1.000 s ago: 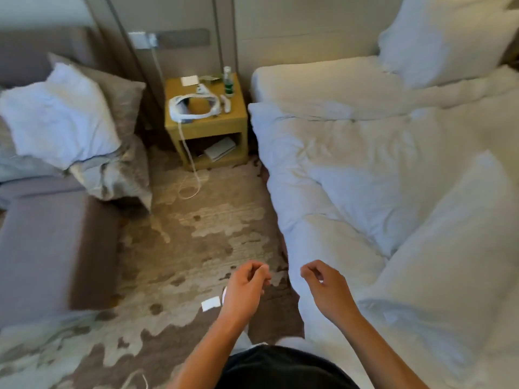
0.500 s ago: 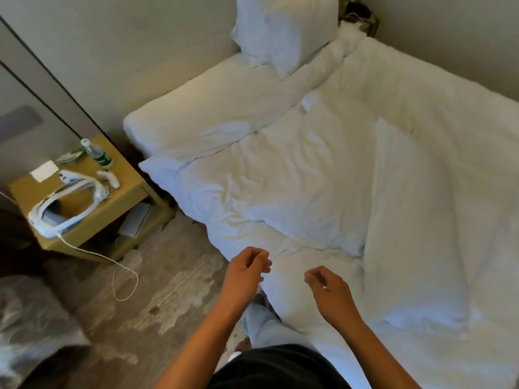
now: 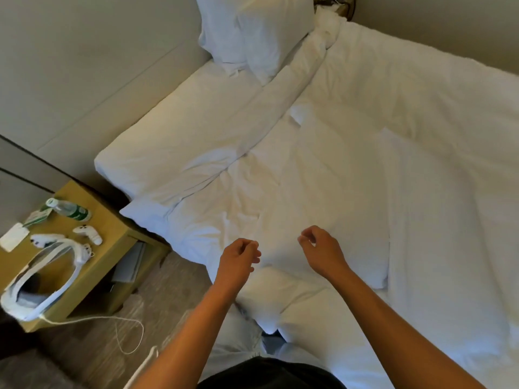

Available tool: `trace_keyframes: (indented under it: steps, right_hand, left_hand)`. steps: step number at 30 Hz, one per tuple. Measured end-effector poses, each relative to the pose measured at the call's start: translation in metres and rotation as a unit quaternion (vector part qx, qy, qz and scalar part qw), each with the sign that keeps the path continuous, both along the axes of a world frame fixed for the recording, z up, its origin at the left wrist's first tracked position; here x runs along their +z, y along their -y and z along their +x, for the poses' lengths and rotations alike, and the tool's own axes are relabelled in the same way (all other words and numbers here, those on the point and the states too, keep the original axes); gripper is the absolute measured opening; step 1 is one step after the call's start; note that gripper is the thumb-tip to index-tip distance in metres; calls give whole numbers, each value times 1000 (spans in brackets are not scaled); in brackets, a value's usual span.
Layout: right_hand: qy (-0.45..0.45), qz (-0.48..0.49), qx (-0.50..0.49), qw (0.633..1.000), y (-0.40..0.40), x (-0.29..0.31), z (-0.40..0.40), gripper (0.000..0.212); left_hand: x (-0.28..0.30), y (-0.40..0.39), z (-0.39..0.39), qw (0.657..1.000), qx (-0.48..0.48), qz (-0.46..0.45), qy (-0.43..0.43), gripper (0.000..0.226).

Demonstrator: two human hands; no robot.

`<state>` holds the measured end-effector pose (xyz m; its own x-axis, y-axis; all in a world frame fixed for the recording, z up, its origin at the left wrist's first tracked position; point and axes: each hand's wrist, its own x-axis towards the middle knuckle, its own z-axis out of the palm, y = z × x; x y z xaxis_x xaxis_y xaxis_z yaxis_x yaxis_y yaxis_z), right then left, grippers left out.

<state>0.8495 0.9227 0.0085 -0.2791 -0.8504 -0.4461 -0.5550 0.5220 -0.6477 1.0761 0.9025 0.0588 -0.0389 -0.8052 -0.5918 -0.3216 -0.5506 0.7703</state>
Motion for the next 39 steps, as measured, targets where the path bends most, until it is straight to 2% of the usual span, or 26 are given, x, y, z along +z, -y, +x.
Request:
trace_keyframes:
  steps: [5,12,17,19,23,26,29,33,39]
  right_hand:
    - [-91,74,-3,993,59,-23,-18,58]
    - [-199,146,-13,969,115,-57,-35,78]
    - [-203,206,-16,957,130,-89,-29,94]
    - [-219,211,-14,953,134,-101,-28,98]
    - [-241,202,-6,949,132,-120,-29,103]
    - [-246,189,1,951,127,-128,-31,103]
    - [-253,165,13,953,119,-133,-33,102]
    - [-253,136,28,957,108,-136,-41,100]
    - [-234,106,40,966,96,-125,-56,95]
  left_hand:
    - [-21,78,-12,999,-35,26,-23,21]
    - [-67,168,-31,991,-75,104,-49,24]
    - [-122,218,-50,981,-148,117,39,30]
    - [-147,234,-56,974,-176,123,71,44]
    - [-196,251,-73,960,-214,141,113,89]
    - [-222,248,-89,955,-219,170,107,105]
    - [-235,238,-104,964,-185,179,64,105]
    - [-241,222,-116,977,-151,148,25,85]
    - [-209,209,-132,991,-99,91,-12,65]
